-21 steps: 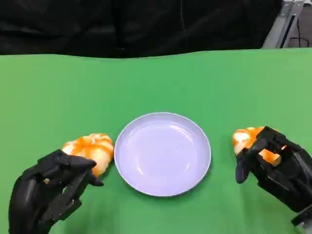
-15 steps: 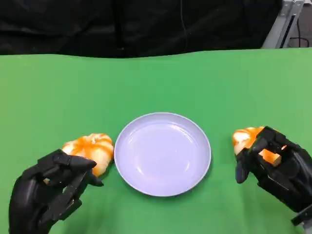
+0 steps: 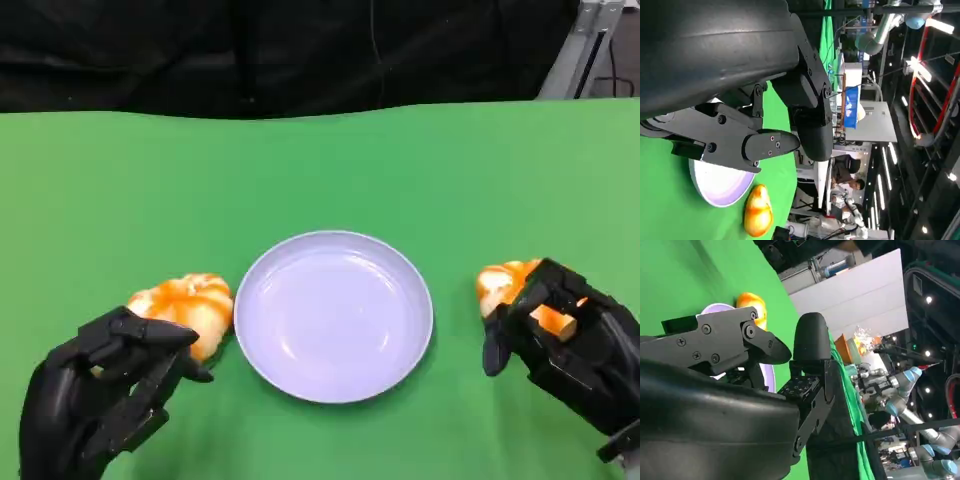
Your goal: Grasp the bread from the table and place it into the plate.
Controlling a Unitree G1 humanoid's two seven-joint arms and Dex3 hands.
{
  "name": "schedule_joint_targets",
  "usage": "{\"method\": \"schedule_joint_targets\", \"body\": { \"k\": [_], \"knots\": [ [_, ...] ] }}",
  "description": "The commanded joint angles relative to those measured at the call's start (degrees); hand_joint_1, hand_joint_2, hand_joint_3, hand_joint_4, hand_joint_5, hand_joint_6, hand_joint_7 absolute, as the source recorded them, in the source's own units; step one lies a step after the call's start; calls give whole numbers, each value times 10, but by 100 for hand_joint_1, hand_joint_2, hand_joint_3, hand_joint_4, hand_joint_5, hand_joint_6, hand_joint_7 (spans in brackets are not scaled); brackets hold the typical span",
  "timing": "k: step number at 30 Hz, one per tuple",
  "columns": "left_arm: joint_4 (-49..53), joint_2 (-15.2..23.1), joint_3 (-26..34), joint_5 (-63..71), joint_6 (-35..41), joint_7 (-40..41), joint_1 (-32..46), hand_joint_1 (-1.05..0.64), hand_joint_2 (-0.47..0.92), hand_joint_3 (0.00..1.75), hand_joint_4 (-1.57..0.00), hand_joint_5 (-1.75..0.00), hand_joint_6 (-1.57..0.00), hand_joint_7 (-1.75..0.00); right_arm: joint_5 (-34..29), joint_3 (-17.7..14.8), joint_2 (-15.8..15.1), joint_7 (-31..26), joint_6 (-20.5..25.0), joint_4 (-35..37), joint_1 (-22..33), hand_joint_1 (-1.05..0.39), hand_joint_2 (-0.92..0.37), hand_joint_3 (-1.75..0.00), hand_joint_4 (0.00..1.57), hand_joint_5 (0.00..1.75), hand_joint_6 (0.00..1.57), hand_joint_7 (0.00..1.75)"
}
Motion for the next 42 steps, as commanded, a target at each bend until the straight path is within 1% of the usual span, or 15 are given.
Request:
{"method": "schedule_joint_targets", "body": {
  "k": [1,9,11,12,13,14,15,16,18,19,29,31,33,36,42],
  "knots": [
    [-2,3,4,-2,-4,-1,1,-12,92,46,-67,-142,-90,-77,-1,-4,-8,-3,0,-11,4,-4,-91,-75,69,175,63,145],
    [-4,2,6,-8,2,0,1,-13,92,45,-67,-140,-90,-76,1,-4,-8,-2,2,-13,3,-3,-89,-77,69,175,63,146],
    [-9,-4,8,-20,12,4,1,-15,92,39,-73,-113,-97,-52,2,-4,-7,-2,3,-15,4,-4,-89,-78,69,175,63,146],
    [-10,-6,9,-24,15,6,1,-15,92,36,-78,-92,-102,-33,2,-3,-7,-2,3,-16,4,-3,-89,-78,69,175,62,146],
    [-11,-7,10,-26,16,6,1,-15,92,35,-81,-83,-105,-25,1,-3,-7,-3,3,-16,4,-3,-89,-78,69,175,62,146],
    [-11,-9,11,-27,17,7,1,-15,92,34,-82,-79,-106,-21,1,-3,-7,-2,3,-17,4,-3,-89,-79,69,175,62,146],
    [-11,-10,11,-27,17,8,1,-18,92,29,-87,-57,-104,-12,1,-3,-7,-1,3,-17,5,-4,-89,-79,69,175,62,147],
    [-10,-10,12,-27,17,8,1,-18,92,27,-91,-45,-103,-7,2,-4,-8,0,3,-17,5,-4,-89,-79,69,175,62,147],
    [-10,-11,14,-29,19,8,1,-20,92,23,-96,-24,-99,-1,2,-4,-8,0,3,-17,5,-4,-89,-80,69,175,62,147],
    [-10,-11,15,-31,20,7,1,-20,92,22,-97,-21,-97,-1,0,-3,-8,-1,4,-18,5,-3,-89,-80,69,175,62,147],
    [-8,-8,21,-28,19,5,3,-26,92,14,-94,-8,-85,0,0,-2,-7,-7,8,-24,8,-3,-92,-79,70,175,61,148],
    [0,-6,26,2,-11,16,2,-29,92,12,-92,-6,-81,0,1,-2,-7,-8,13,-28,9,-2,-92,-79,70,175,61,148],
    [30,-1,39,72,-91,46,-7,-34,92,11,-89,-3,-73,0,2,-1,-7,-10,19,-33,11,-1,-92,-80,71,175,61,148],
    [63,10,50,157,-165,94,-16,-43,92,10,-83,-1,-65,0,3,-1,-6,-13,24,-39,13,0,-92,-81,72,175,62,148],
    [98,38,48,236,-214,149,-25,-53,92,9,-70,0,-59,0,4,-2,-6,-12,29,-44,17,0,-92,-80,72,175,63,146]
  ]
}}
